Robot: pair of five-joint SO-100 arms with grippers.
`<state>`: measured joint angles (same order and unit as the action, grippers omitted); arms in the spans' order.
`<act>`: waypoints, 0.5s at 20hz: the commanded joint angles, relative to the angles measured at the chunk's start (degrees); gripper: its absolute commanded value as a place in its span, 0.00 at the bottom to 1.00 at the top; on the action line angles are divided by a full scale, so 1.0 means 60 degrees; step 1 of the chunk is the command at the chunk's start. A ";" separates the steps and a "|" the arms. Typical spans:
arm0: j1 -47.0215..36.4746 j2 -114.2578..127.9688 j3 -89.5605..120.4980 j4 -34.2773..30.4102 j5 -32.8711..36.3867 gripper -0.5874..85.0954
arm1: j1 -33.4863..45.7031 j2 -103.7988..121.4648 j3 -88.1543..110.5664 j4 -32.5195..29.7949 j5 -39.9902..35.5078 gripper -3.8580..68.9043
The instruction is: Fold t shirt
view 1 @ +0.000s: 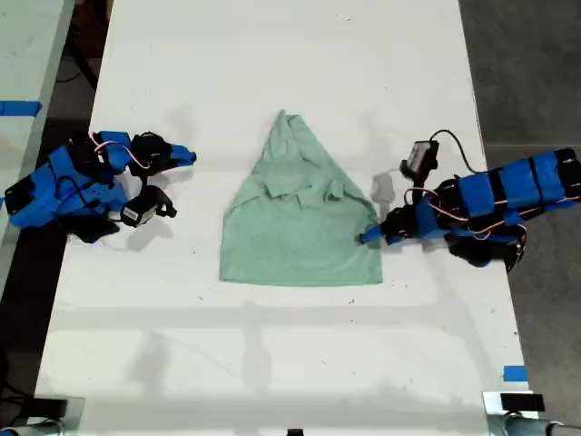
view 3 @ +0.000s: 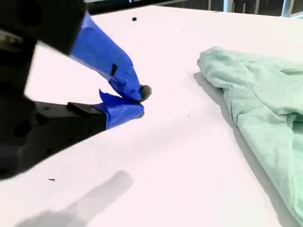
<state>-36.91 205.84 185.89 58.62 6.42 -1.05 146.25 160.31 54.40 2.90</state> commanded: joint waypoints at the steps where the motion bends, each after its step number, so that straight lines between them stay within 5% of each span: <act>1: -0.0073 0.0044 0.0088 -0.0029 0.0059 0.00 | -0.0015 -0.2109 -0.1040 -0.0747 -0.0190 0.37; 3: -0.0059 0.0044 0.0088 -0.0015 0.0059 0.00 | 0.0161 -0.3223 -0.1816 -0.1099 -0.0542 0.05; 10: -0.0059 0.0044 0.0073 0.0000 0.0073 0.00 | 0.1128 0.1816 -0.1846 0.2417 -0.1084 0.05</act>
<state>-36.91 205.84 185.89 58.62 6.42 3.52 144.14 149.41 63.19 -1.49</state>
